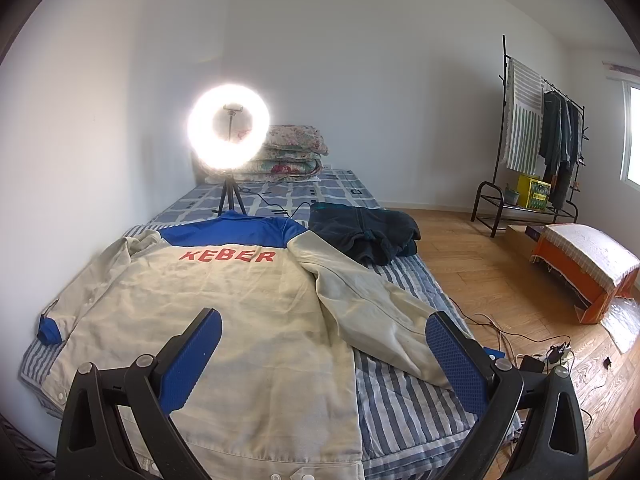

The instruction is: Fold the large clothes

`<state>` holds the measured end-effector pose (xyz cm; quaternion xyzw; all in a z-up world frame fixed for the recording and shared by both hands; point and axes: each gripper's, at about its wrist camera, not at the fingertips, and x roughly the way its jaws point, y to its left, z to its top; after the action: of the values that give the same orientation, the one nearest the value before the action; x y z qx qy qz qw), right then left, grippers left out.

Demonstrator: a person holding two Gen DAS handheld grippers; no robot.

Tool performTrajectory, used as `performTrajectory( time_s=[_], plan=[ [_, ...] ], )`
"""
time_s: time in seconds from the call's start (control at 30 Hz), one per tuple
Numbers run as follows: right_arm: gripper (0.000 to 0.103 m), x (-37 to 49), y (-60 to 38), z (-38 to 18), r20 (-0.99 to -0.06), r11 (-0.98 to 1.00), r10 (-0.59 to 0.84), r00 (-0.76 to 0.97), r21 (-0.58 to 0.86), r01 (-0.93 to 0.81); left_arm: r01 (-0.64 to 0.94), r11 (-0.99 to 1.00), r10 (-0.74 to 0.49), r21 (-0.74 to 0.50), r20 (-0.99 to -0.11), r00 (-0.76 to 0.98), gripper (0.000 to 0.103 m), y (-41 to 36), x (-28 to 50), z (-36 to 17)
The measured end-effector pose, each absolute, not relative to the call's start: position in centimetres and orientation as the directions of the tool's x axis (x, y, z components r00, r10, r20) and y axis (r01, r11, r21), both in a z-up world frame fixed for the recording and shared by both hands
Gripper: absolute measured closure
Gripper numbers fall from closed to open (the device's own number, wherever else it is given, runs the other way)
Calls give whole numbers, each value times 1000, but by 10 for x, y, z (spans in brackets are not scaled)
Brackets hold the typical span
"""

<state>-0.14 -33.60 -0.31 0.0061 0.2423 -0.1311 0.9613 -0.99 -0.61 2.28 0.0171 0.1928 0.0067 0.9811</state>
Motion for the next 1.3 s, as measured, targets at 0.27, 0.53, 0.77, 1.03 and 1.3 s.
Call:
performTrajectory(
  time_s=[0.27,0.53,0.77,1.03,1.3],
  plan=[
    [0,-2,-337,-4,-467,965,-250,848,-52,256,-9,999,22,36,-377,926,0,-7,-11,24],
    [0,-1,-337,-1,-471,962,-263,842,-61,266,-14,999,24,30,-386,922,0,-4,-8,24],
    [0,-2,-337,-2,-468,961,-267,842,-65,269,-23,999,35,36,-387,921,0,2,-8,15],
    [0,0,-333,-1,-459,960,-276,844,-85,268,-33,999,47,43,-393,918,0,4,-10,5],
    [0,-1,-332,-3,-454,957,-285,844,-88,276,-35,998,50,45,-393,918,0,3,-10,5]
  ],
)
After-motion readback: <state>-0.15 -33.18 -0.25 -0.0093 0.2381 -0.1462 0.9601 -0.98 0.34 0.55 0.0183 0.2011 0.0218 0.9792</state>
